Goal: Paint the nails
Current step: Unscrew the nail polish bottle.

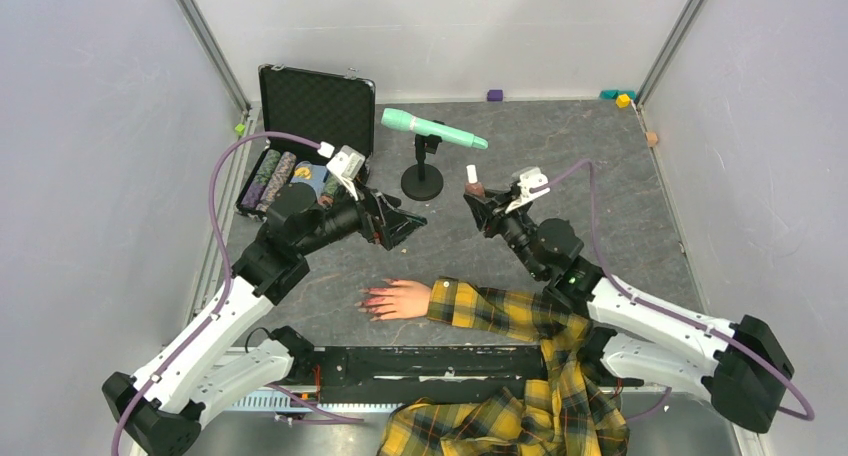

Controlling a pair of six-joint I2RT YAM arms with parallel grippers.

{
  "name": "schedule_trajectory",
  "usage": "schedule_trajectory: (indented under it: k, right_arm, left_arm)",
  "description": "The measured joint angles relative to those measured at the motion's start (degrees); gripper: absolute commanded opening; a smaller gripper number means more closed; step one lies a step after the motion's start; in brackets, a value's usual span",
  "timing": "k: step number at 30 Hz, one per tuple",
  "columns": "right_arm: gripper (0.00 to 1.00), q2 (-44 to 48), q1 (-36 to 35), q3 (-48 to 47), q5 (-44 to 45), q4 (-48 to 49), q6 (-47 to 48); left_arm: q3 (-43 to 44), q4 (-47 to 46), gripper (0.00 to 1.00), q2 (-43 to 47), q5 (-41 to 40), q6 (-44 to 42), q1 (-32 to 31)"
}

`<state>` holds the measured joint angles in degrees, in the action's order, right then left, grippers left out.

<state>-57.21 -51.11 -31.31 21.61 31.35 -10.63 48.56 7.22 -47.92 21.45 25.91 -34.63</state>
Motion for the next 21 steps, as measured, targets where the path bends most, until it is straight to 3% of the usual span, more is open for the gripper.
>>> schedule_trajectory:
  k: [6, 11, 21]
  right_arm:
    - [0.00, 2.43, 7.15, 0.42, -22.82, 0.09, -4.59]
    - [0.00, 3.37, 10.69, 3.08, -40.26, 7.52, -11.26]
    - [0.00, 0.85, 11.26, 3.69, -59.41, 19.12, -20.24]
  left_arm:
    - [-0.20, -2.64, 1.00, -0.31, 5.66, -0.02, 0.00]
    - [-0.57, -6.25, 1.00, -0.55, 10.84, 0.02, 0.00]
    - [-1.90, -12.26, 1.00, -0.55, 18.18, 0.39, 0.00]
